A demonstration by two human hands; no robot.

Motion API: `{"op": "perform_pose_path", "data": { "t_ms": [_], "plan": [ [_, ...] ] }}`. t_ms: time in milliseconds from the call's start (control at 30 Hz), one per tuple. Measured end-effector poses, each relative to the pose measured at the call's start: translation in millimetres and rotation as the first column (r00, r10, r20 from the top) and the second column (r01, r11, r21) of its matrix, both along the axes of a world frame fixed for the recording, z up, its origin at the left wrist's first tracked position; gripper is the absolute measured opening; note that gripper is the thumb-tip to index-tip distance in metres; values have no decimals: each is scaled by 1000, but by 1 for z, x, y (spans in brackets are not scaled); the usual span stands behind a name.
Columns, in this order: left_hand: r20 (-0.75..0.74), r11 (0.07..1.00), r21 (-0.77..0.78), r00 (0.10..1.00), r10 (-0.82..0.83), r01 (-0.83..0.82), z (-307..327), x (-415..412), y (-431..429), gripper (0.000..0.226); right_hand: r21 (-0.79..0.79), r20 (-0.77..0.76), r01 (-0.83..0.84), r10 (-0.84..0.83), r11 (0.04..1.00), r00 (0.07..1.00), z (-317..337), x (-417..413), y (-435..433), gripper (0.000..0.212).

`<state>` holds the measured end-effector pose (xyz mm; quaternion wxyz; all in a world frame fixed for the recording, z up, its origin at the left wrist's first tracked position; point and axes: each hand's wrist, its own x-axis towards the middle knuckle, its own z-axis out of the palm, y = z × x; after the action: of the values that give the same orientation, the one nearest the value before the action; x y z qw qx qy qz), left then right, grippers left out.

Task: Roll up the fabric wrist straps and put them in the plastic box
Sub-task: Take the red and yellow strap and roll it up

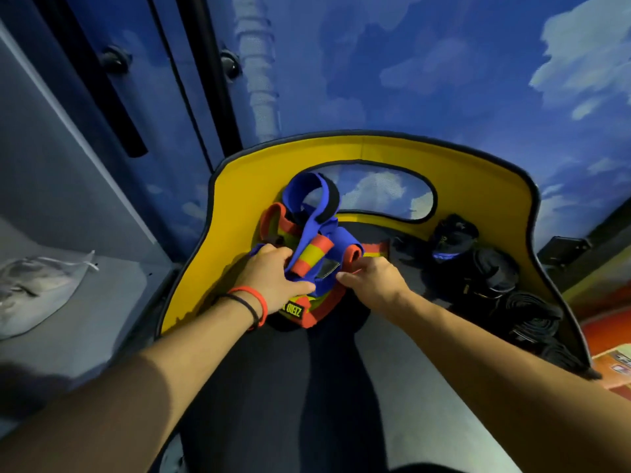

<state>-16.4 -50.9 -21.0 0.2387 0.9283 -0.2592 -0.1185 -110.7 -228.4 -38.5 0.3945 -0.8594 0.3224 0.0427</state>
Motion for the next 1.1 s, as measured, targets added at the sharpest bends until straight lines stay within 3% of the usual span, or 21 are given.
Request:
{"op": "perform_pose_path", "data": {
  "t_ms": [67,133,200,300,433,567,667,800,1000,1100],
  "plan": [
    [32,1000,-3,999,7,-7,-6,-3,-4,47,48,66,76,-79,996,995,-4,5,3,28],
    [65,999,-34,998,24,-21,-8,-3,-5,36,64,128,135,-143,989,981,-5,8,4,21],
    [102,995,-79,992,75,-68,-5,1,-4,24,67,154,177,-185,982,970,-8,8,1,17],
    [126,976,-123,972,197,-182,3,13,7,25,157,133,239,-260,958,957,-11,1,-9,23],
    [148,957,-80,946,288,-278,11,30,34,32,516,128,245,-357,821,925,2,-20,-14,27],
    [200,960,5,941,274,-281,17,32,53,35,594,0,83,-103,800,995,13,-55,-24,12],
    [229,964,48,942,245,-263,20,28,60,27,624,-173,-2,141,782,975,13,-79,-32,23],
    [242,967,117,950,195,-228,23,22,67,24,544,-333,-96,320,833,887,11,-106,-28,20],
    [141,976,122,977,163,-180,27,14,72,28,281,-394,-141,248,949,885,5,-118,-17,18],
    [66,986,101,990,125,-132,32,8,71,30,208,-350,-126,194,970,916,7,-115,-10,14]
  ]
}}
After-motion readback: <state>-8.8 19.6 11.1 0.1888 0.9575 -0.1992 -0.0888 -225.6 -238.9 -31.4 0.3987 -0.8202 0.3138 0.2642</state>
